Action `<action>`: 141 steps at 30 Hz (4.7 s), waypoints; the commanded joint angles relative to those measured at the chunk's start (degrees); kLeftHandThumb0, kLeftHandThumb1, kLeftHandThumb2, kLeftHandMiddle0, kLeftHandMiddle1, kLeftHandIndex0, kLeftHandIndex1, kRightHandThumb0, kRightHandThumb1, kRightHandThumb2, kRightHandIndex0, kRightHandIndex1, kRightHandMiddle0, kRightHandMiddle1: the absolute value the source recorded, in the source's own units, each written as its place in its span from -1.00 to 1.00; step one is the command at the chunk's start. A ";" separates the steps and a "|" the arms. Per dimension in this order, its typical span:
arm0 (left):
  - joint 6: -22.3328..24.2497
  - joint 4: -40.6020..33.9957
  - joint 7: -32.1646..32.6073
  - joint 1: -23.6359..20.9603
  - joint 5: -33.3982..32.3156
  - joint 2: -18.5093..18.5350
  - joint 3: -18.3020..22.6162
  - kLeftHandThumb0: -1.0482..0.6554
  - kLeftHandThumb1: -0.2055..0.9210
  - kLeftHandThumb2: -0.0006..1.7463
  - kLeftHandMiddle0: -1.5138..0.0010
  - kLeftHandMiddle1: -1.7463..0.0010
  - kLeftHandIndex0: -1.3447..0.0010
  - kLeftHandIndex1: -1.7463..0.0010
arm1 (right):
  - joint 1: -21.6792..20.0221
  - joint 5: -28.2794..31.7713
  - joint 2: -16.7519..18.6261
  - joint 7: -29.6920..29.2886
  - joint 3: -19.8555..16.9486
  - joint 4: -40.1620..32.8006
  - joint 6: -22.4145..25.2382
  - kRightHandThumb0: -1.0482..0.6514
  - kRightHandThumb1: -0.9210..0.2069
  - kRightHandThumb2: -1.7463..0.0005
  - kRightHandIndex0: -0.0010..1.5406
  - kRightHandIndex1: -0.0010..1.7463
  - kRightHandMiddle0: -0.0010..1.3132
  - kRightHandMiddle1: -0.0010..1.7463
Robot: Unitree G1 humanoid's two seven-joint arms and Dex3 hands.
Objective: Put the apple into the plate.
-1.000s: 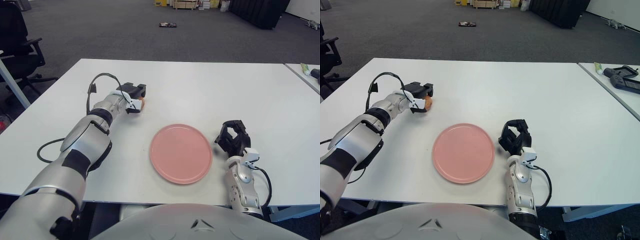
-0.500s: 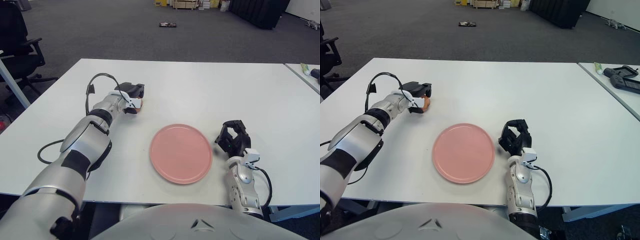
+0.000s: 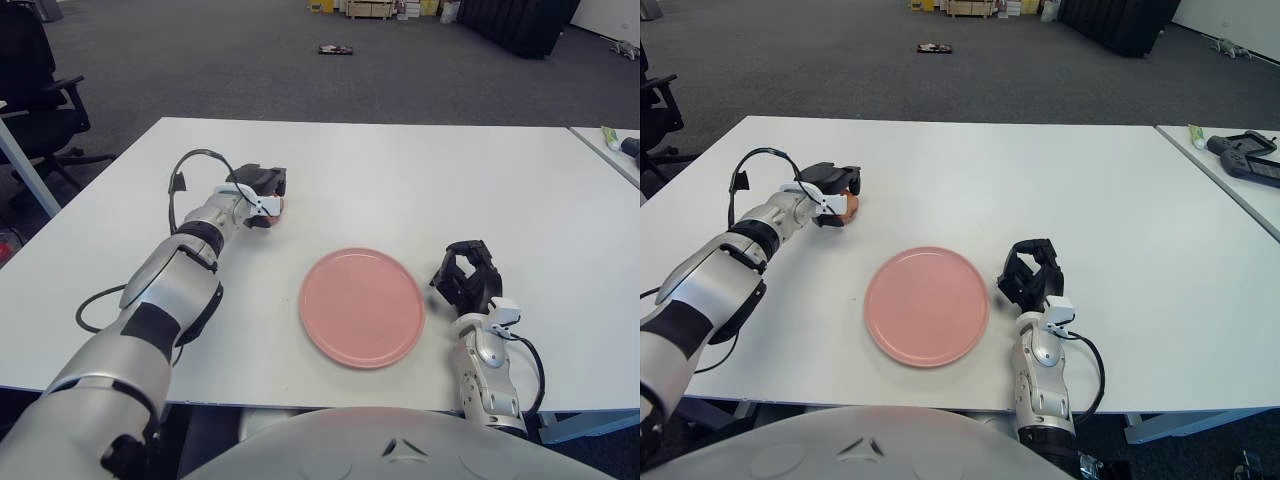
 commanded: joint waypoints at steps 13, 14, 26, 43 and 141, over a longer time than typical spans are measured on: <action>-1.09 -0.79 -10.01 1.16 -10.33 -0.50 9.34 0.17 -0.16 0.64 -0.76 -1.00 -0.66 -1.00 | 0.54 0.51 1.96 -0.95 -0.80 1.21 1.97 -0.25 -0.33 -0.19 0.26 1.00 -0.34 1.00; -1.35 -0.84 -10.66 1.20 -11.06 -0.51 10.03 0.17 -0.17 0.65 -0.76 -1.00 -0.67 -1.00 | 0.52 0.41 1.92 -0.98 -0.78 1.23 1.99 -0.25 -0.33 -0.19 0.26 1.00 -0.34 1.00; -3.31 -1.22 -14.33 1.64 -15.66 -0.26 14.84 0.20 -0.22 0.68 -0.80 -1.00 -0.73 -1.00 | 0.31 0.24 1.83 -1.09 -0.69 1.60 1.69 -0.25 -0.34 -0.19 0.25 1.00 -0.34 1.00; -5.81 -2.97 -18.10 1.53 -20.49 0.69 20.21 0.21 -0.23 0.70 -0.78 -1.00 -0.72 -1.00 | 0.34 -0.04 2.06 -1.54 -0.36 1.49 1.67 -0.25 -0.32 -0.20 0.27 1.00 -0.33 1.00; -45.60 -64.75 -30.63 26.70 0.60 2.78 5.03 -0.46 0.86 -0.06 -0.64 -1.00 -0.43 -1.00 | 0.51 -0.34 1.89 -2.43 0.27 -0.96 5.45 -0.25 -0.34 -0.18 0.24 1.00 -0.34 1.00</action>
